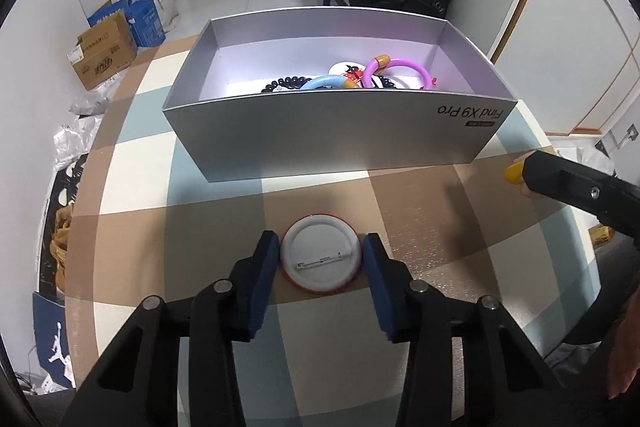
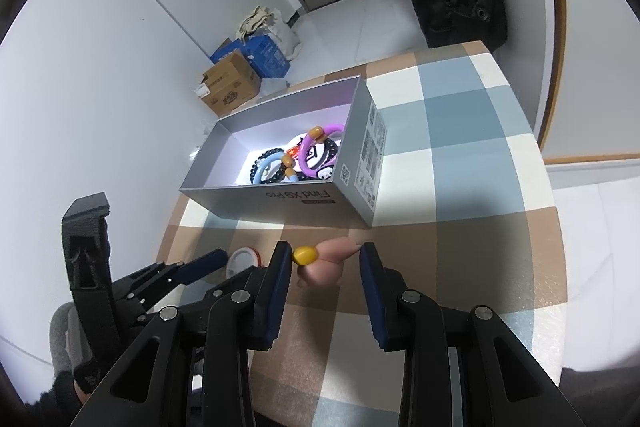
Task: Organize jewelry
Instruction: 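Grasp the pink figure charm with the right gripper while the left grasps the white badge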
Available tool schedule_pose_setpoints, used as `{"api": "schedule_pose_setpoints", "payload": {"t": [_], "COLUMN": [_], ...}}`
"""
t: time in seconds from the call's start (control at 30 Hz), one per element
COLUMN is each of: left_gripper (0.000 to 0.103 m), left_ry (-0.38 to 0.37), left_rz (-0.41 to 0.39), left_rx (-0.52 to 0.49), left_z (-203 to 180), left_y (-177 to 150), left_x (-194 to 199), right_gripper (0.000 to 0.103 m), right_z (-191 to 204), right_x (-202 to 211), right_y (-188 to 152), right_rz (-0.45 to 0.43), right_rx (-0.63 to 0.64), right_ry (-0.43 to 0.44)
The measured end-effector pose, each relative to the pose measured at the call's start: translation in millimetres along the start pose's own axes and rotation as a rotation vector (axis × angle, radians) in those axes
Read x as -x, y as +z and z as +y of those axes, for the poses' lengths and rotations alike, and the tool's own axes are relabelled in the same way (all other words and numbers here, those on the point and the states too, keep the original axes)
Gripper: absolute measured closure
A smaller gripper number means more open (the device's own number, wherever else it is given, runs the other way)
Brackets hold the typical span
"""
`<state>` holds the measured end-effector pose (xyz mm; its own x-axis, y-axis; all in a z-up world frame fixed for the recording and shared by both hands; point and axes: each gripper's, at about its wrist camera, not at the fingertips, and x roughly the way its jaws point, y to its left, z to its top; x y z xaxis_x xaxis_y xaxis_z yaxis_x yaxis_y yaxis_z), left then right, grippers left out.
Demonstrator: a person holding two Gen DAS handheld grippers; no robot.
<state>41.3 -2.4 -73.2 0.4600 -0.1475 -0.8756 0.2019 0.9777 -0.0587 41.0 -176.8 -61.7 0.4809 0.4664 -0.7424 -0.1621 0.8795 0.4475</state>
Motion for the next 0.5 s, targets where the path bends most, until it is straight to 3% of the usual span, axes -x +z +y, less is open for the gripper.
{"api": "schedule_pose_setpoints", "payload": {"t": [0.5], "left_gripper": [0.066], "left_ry": [-0.029], "left_rz": [0.008], "left_rx": [0.024], "left_z": [6.2], "left_y": [6.1], "left_x": [-2.8], "right_gripper": [0.069], "right_z": [-4.1], "right_x": [10.1], "right_y": [1.4], "right_rz": [-0.029], "right_rx": [-0.027], "right_ry": [-0.003]}}
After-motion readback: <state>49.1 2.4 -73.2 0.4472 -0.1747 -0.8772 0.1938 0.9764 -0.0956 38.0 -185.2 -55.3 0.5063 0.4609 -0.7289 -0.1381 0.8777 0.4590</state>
